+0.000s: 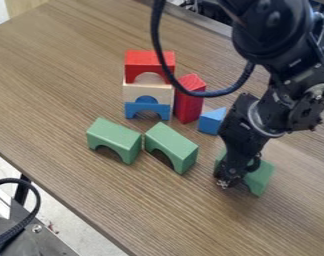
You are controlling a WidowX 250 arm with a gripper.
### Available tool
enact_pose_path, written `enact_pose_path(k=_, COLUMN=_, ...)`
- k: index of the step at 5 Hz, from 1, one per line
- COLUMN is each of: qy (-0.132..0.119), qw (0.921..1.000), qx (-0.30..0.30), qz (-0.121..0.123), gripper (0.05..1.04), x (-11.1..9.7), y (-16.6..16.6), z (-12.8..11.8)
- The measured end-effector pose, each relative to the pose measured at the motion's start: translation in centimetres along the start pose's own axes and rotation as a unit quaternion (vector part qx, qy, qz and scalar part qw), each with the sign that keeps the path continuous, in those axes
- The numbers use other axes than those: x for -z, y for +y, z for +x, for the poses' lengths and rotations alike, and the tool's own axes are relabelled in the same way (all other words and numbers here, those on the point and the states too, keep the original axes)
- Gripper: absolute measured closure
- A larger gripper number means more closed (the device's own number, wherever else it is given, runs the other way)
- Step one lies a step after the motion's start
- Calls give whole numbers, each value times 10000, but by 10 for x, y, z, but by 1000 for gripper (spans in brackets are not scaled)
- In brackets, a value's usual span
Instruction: Put the green arch on top of the tower to the right side of the table
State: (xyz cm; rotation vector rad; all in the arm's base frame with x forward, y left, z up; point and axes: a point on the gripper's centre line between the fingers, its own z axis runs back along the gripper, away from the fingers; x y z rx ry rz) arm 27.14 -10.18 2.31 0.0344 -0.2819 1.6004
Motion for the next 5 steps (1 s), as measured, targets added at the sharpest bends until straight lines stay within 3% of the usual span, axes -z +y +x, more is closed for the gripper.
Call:
enact_pose_path(k=1, qy=1, qw=10000, qx=7, qz=-11, gripper=402, x=2, y=-2, z=-2)
enact_pose_path(k=2, qy=-4, qw=10000, qx=1, qz=-4, gripper=125, x=2, y=-2, z=-1)
enact_pose_path(k=3, qy=72, qw=9999, qx=-137, qz=-12, gripper=83, x=-4, y=-1, z=4)
enact_pose_path(k=4, qy=321, qw=9982, qx=-318, qz=-392, gripper=83, x=-39, y=-10, z=17)
enact_pose_path(k=5, qy=731, qw=9920, qx=-817, qz=-632, gripper=83, x=-83, y=-14, z=48)
